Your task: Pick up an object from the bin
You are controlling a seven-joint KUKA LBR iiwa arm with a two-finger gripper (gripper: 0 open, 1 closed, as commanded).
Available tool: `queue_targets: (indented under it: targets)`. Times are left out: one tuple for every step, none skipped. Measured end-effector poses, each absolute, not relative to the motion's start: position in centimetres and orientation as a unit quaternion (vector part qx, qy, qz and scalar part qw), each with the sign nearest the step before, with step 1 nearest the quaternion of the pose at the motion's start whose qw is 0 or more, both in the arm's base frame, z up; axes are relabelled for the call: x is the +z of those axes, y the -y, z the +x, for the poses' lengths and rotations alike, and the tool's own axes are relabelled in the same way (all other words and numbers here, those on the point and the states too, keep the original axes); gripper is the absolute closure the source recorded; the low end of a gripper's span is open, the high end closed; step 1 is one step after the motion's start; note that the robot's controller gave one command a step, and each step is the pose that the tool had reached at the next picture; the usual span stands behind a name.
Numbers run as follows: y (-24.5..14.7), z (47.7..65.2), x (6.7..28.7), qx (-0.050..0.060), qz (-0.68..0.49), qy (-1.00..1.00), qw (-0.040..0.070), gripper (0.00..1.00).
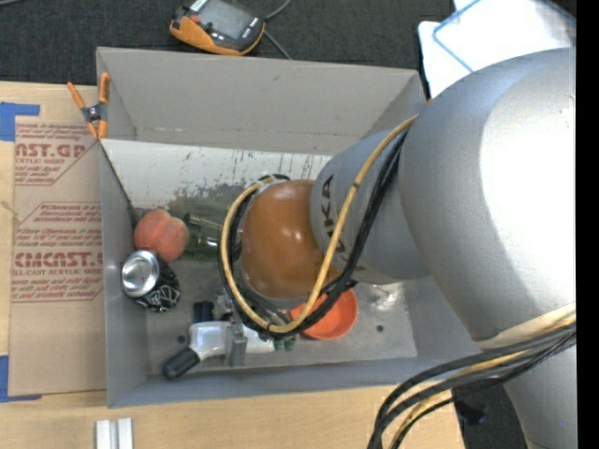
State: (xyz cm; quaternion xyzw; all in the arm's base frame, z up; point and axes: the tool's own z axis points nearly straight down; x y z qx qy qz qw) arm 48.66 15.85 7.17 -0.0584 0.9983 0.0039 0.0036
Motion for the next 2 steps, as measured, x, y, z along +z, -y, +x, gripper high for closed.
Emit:
queue_targets:
  targets:
    - [-15.9,48.7,7.2,0.004,-0.058,-0.998,0.004,1.0]
    - [-15.8,48.6,8.3,0.004,-0.058,-0.998,0.003,1.0]
